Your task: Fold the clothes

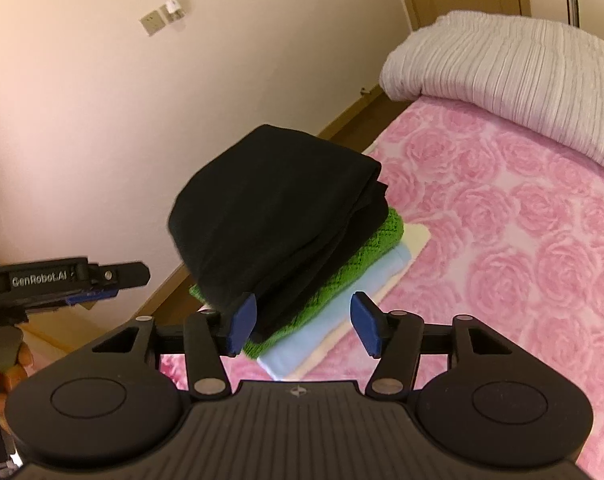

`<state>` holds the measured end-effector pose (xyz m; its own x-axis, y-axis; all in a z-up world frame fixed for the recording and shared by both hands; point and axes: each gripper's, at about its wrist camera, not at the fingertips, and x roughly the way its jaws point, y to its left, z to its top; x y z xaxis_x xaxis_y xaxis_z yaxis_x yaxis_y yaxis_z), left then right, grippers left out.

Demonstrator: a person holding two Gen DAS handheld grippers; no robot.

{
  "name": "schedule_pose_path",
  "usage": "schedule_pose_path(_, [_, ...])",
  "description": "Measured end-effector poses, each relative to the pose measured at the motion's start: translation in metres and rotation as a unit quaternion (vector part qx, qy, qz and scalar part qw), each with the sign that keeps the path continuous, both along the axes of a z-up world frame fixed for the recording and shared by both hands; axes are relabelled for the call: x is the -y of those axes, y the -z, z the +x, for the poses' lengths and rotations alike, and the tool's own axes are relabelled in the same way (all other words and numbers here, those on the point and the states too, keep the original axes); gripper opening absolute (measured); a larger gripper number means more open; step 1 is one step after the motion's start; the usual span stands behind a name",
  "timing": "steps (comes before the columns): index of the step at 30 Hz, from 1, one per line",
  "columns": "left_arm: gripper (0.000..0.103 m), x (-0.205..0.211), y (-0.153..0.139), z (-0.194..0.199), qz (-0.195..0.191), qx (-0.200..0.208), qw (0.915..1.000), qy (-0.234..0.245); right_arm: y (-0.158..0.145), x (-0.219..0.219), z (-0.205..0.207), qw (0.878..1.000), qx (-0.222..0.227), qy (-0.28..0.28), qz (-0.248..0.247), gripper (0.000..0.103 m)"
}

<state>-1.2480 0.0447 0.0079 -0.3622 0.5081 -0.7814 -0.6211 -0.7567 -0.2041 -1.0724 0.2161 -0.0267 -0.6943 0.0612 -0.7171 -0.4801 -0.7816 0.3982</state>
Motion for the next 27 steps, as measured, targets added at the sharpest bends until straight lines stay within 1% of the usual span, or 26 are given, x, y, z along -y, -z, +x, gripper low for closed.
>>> schedule_pose_path(2, [0.062, 0.007, -0.013, 0.02, -0.001, -0.012, 0.9999, -0.003, -0.008, 0.006, 0.016, 1.0, -0.002, -0.003, 0.004, 0.066])
schedule_pose_path(4, [0.064, 0.014, -0.025, 0.041, -0.001, -0.024, 0.9997, -0.007, -0.015, 0.012, 0.032, 1.0, -0.005, -0.008, 0.008, 0.07])
schedule_pose_path(6, [0.067, 0.02, -0.033, 0.065, -0.002, -0.033, 0.9993, -0.016, -0.021, 0.016, 0.049, 1.0, -0.009, -0.017, 0.014, 0.079])
schedule_pose_path(7, [0.067, 0.024, -0.038, 0.077, -0.003, -0.038, 0.9991, -0.021, -0.025, 0.018, 0.058, 1.0, -0.01, -0.023, 0.019, 0.082])
schedule_pose_path(8, [0.068, 0.027, -0.041, 0.089, -0.005, -0.042, 0.9988, -0.026, -0.029, 0.02, 0.069, 0.999, -0.012, -0.027, 0.024, 0.087])
schedule_pose_path(9, [0.068, 0.029, -0.044, 0.102, -0.01, -0.046, 0.9984, -0.032, -0.032, 0.022, 0.08, 0.999, -0.015, -0.032, 0.03, 0.089])
schedule_pose_path(13, [0.068, 0.035, -0.051, 0.154, -0.025, -0.06, 0.9967, -0.049, -0.042, 0.025, 0.122, 0.998, -0.013, -0.046, 0.04, 0.089])
schedule_pose_path(14, [0.07, 0.037, -0.052, 0.167, -0.026, -0.064, 0.9962, -0.054, -0.044, 0.025, 0.132, 0.998, -0.011, -0.049, 0.042, 0.089])
schedule_pose_path(15, [0.074, 0.039, -0.054, 0.181, -0.027, -0.067, 0.9957, -0.058, -0.046, 0.025, 0.142, 0.998, -0.009, -0.052, 0.044, 0.089])
schedule_pose_path(17, [0.08, 0.043, -0.056, 0.207, -0.03, -0.072, 0.9945, -0.07, -0.049, 0.025, 0.162, 0.997, -0.005, -0.06, 0.048, 0.089])
schedule_pose_path(19, [0.085, 0.047, -0.058, 0.232, -0.031, -0.077, 0.9935, -0.078, -0.053, 0.026, 0.181, 0.996, -0.002, -0.071, 0.052, 0.089])
schedule_pose_path(21, [0.092, 0.052, -0.061, 0.256, -0.031, -0.084, 0.9923, -0.086, -0.057, 0.029, 0.198, 0.995, 0.003, -0.08, 0.062, 0.089])
schedule_pose_path(22, [0.093, 0.055, -0.062, 0.269, -0.029, -0.089, 0.9915, -0.09, -0.059, 0.031, 0.207, 0.994, 0.003, -0.084, 0.065, 0.089])
schedule_pose_path(24, [0.099, 0.058, -0.063, 0.292, -0.028, -0.097, 0.9896, -0.102, -0.064, 0.034, 0.224, 0.993, 0.002, -0.094, 0.073, 0.089])
schedule_pose_path(27, [0.102, 0.062, -0.063, 0.321, -0.029, -0.106, 0.9864, -0.123, -0.068, 0.038, 0.248, 0.991, 0.006, -0.104, 0.083, 0.089])
